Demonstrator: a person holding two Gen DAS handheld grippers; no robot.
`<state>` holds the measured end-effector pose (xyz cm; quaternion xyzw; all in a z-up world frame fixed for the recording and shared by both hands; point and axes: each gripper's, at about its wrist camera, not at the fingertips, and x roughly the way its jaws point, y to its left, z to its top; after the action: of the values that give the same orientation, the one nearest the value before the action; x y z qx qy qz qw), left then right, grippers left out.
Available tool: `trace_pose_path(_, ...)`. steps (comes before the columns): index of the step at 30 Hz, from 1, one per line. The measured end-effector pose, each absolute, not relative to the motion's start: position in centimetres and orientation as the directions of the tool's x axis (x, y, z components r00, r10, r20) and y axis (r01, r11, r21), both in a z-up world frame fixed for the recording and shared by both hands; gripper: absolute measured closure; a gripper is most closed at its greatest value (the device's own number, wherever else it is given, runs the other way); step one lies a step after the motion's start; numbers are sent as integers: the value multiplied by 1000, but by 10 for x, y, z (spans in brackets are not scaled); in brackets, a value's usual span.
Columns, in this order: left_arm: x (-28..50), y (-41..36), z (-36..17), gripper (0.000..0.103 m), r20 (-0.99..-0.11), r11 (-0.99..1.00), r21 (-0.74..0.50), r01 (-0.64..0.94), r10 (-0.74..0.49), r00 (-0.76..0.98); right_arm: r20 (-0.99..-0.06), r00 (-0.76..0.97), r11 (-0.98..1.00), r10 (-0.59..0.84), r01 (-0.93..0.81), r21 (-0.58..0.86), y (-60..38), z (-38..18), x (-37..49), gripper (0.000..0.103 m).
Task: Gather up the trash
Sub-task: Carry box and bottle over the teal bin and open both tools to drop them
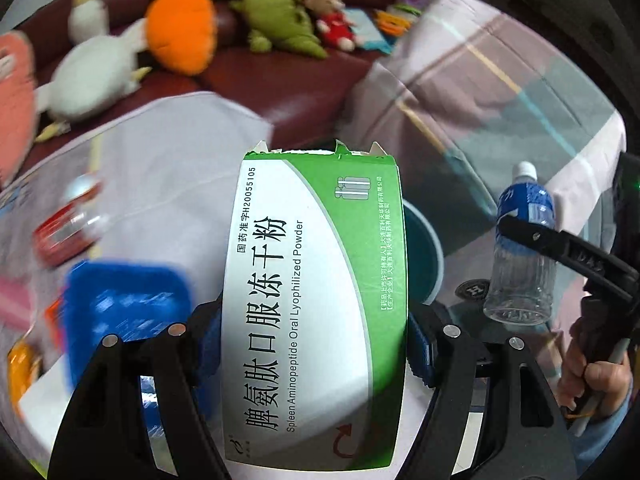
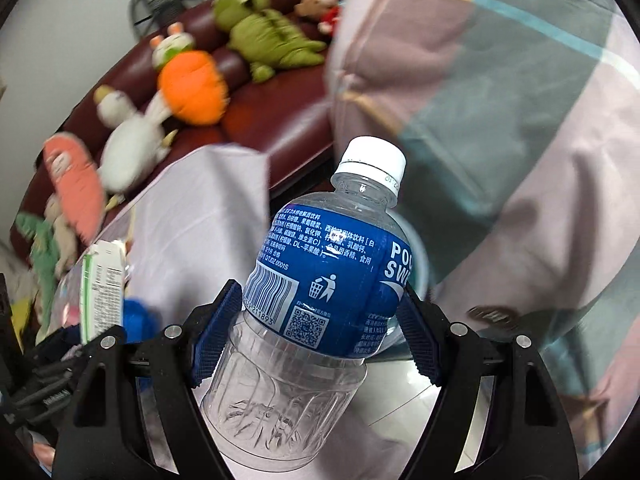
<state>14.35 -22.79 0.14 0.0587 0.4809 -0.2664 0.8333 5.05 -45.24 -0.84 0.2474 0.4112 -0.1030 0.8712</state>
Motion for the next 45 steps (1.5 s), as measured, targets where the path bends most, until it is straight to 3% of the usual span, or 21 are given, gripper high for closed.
trace_pose_path(9,193,-316,-62,28,-881,830,-163,534,-366,301,-808,589,827,-4,456,329,-499,-43,79,30)
trace_pose_path(15,202,-337,-95,21,-913,831,-116,543,-305,272,-829,560,825,3,467,319,-510,-64,93,30)
trace_pose_path(18,199,-334,-99,17,-915,831,-119,543,-304,266,-835,551,827,11,465,317,-509,-71,98,30)
trace_pose_path(36,175,-263,-75,11,-895,862,-211,462,-360,263,-884,458,868,89,400,294,-467,-98,130,28)
trace_pose_path(45,160,-225,-62,11,-884,867,-230,443,-376,277,-880,471,888,55,380,259,-446,-77,119,25)
